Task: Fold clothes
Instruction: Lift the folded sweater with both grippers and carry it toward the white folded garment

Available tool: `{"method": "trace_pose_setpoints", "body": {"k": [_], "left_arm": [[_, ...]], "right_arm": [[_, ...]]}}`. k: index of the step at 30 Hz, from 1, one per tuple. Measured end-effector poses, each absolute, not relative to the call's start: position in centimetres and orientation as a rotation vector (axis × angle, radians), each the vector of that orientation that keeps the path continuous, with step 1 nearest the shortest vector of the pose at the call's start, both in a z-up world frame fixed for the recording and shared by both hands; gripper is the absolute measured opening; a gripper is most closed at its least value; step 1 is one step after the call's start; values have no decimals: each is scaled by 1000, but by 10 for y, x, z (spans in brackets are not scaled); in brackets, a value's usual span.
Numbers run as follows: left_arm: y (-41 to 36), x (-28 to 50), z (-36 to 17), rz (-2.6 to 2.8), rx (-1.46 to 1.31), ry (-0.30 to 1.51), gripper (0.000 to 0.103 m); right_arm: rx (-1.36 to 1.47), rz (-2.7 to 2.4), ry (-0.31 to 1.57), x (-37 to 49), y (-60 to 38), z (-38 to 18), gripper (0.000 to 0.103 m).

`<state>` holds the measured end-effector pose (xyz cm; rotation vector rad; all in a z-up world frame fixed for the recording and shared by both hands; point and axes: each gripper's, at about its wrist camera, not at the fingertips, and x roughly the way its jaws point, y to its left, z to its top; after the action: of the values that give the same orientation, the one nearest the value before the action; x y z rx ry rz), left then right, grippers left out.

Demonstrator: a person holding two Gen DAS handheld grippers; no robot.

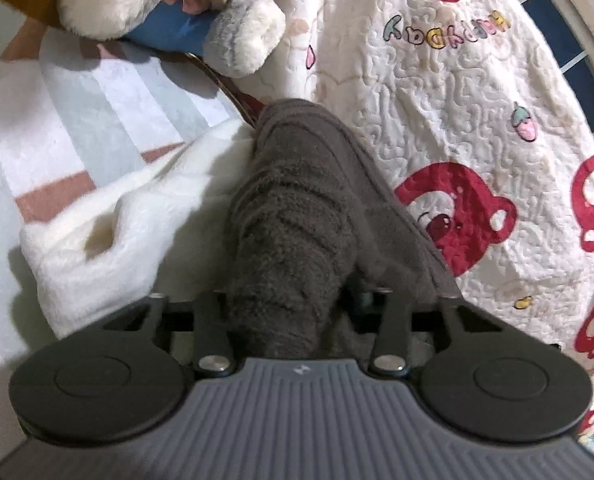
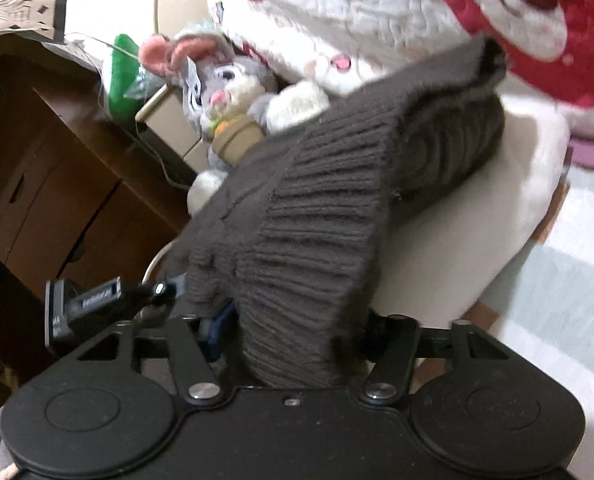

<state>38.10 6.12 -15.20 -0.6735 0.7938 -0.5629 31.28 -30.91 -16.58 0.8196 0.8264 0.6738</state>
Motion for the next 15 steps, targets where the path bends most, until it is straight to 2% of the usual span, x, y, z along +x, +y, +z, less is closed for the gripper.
{"method": "trace_pose_setpoints", "body": {"k": [3, 7, 9, 11, 15], "left_arm": [[55, 396, -117, -530, -557, 873, 30], [59, 397, -105, -457, -494, 902, 32], [61, 397, -99, -420, -463, 915, 42], [63, 397, -93, -384, -432, 929, 46], [67, 394, -86, -298, -358, 940, 51]], "right_arm": [[970, 721, 911, 319, -309, -163, 42], [1173, 781, 1021, 327, -308, -160, 42], [1252, 791, 1064, 327, -305, -162, 42], [1266, 747, 1076, 316, -295, -171, 45], [864, 635, 1032, 291, -273, -180, 52]]}}
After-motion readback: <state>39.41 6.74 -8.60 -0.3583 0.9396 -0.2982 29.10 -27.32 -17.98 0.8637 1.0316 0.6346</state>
